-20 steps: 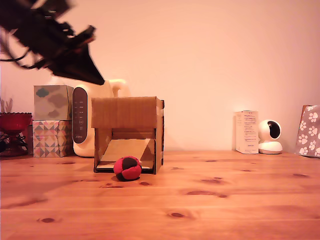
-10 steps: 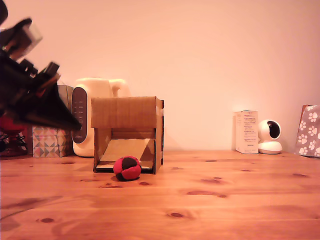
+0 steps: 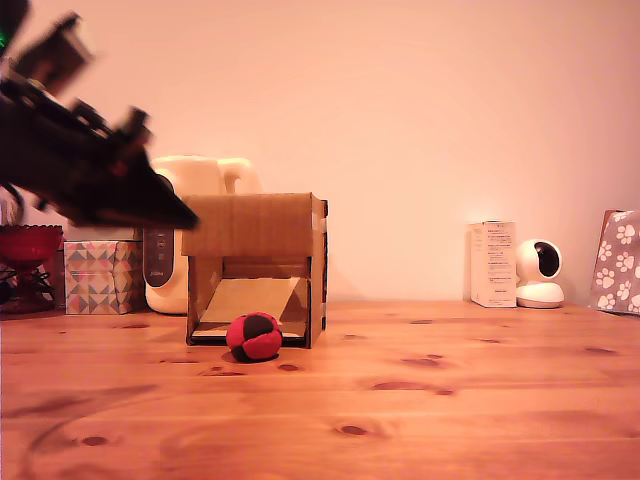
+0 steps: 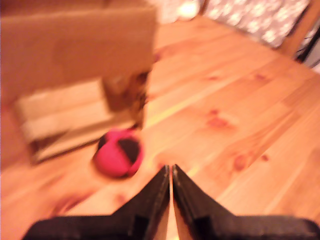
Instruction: Drop the footbag into the cardboard dice tower
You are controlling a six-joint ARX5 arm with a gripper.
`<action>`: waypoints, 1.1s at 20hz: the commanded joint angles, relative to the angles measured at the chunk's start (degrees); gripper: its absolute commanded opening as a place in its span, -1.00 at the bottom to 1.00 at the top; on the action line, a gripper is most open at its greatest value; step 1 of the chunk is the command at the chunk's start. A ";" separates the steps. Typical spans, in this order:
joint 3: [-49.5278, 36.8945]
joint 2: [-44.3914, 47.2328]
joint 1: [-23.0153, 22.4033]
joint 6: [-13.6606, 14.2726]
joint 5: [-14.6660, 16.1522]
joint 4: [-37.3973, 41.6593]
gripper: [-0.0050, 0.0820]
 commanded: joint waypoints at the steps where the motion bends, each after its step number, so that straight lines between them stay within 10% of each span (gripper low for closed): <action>1: -0.20 2.95 -0.59 0.11 0.00 2.54 -0.76; 4: -0.02 6.91 -1.03 0.50 -1.03 6.51 0.82; 5: 0.11 8.02 -1.03 1.29 -1.51 7.15 0.91; 22: 12.35 30.58 -1.01 1.42 -3.50 18.18 0.83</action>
